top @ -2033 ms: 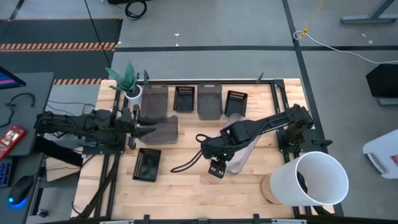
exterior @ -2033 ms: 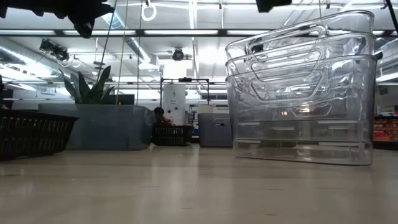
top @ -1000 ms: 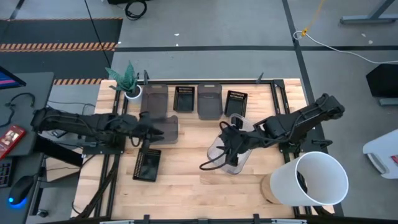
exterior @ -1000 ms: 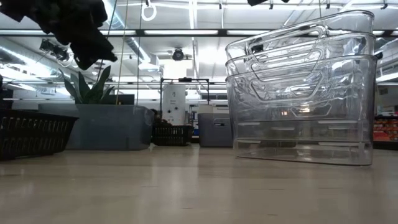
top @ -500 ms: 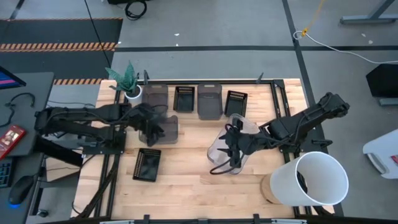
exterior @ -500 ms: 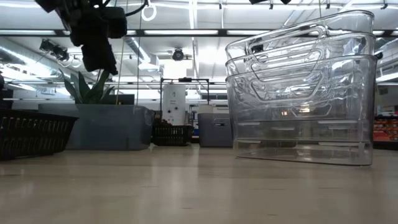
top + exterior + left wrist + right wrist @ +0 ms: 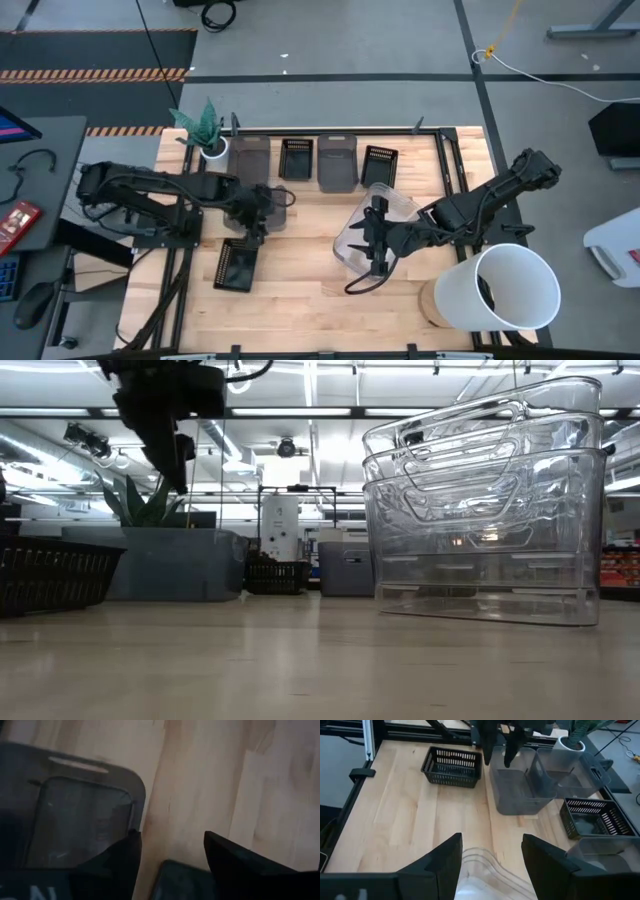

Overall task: Stack baskets by color
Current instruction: Stack the bottom gray bin on the top left gray bin

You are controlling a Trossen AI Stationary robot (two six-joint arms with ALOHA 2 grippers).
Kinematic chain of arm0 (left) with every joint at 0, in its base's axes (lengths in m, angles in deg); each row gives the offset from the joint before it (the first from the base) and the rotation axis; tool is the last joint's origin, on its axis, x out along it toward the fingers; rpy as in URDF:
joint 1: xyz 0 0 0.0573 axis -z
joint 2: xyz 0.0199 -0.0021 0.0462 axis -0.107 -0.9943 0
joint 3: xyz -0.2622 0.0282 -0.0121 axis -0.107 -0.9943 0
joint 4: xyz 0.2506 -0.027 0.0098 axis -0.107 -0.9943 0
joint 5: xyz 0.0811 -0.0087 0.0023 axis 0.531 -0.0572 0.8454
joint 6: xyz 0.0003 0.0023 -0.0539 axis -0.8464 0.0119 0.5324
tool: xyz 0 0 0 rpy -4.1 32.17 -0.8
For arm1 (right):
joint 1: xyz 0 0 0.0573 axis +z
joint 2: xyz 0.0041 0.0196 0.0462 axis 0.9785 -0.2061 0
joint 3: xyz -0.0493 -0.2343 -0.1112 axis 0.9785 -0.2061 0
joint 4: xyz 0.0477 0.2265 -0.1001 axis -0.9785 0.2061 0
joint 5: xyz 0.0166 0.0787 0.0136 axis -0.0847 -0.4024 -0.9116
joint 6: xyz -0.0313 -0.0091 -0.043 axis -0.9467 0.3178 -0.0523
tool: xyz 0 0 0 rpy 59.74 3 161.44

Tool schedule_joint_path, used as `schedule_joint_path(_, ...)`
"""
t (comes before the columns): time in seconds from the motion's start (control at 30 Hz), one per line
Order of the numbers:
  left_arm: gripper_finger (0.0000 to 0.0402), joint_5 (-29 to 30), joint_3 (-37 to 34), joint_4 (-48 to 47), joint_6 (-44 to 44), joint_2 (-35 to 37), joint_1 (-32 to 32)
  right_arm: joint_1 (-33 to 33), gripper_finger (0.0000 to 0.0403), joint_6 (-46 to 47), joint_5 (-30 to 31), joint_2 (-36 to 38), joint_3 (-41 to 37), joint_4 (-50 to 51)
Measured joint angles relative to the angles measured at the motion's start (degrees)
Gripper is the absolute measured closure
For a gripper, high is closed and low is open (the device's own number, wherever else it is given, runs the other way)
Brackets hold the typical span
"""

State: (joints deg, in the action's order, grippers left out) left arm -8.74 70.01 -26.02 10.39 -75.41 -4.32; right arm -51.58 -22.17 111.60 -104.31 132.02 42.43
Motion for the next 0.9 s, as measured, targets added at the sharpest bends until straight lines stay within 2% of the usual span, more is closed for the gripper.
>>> schedule_joint_path(0.13, 0.0189, 3.9, 1.9, 2.2, 5.6, -3.4, -1.1, 0.0, 0.0193, 0.4, 0.0, 0.0, 0.0, -0.2)
schedule_joint_path(0.23, 0.0208, 4.2, 2.9, 2.7, 11.7, -5.3, -2.6, 0.0, 0.0193, 0.2, 0.0, 0.0, 0.0, -0.4)
schedule_joint_path(0.4, 0.0228, 4.5, 2.9, 4.2, 16.8, -8.7, -5.0, 0.0, 0.0193, -3.5, 0.6, 0.0, 0.0, -0.2)
schedule_joint_path(0.67, 0.0217, 3.4, 3.0, 7.4, 24.8, -14.3, -7.2, 0.3, 0.0192, -6.2, 7.8, 0.2, 0.0, 0.4)
schedule_joint_path(0.9, 0.0218, 5.0, 4.3, 7.5, 28.6, -17.7, -7.2, 2.0, 0.0192, -7.5, 9.5, 0.7, 0.0, 3.1)
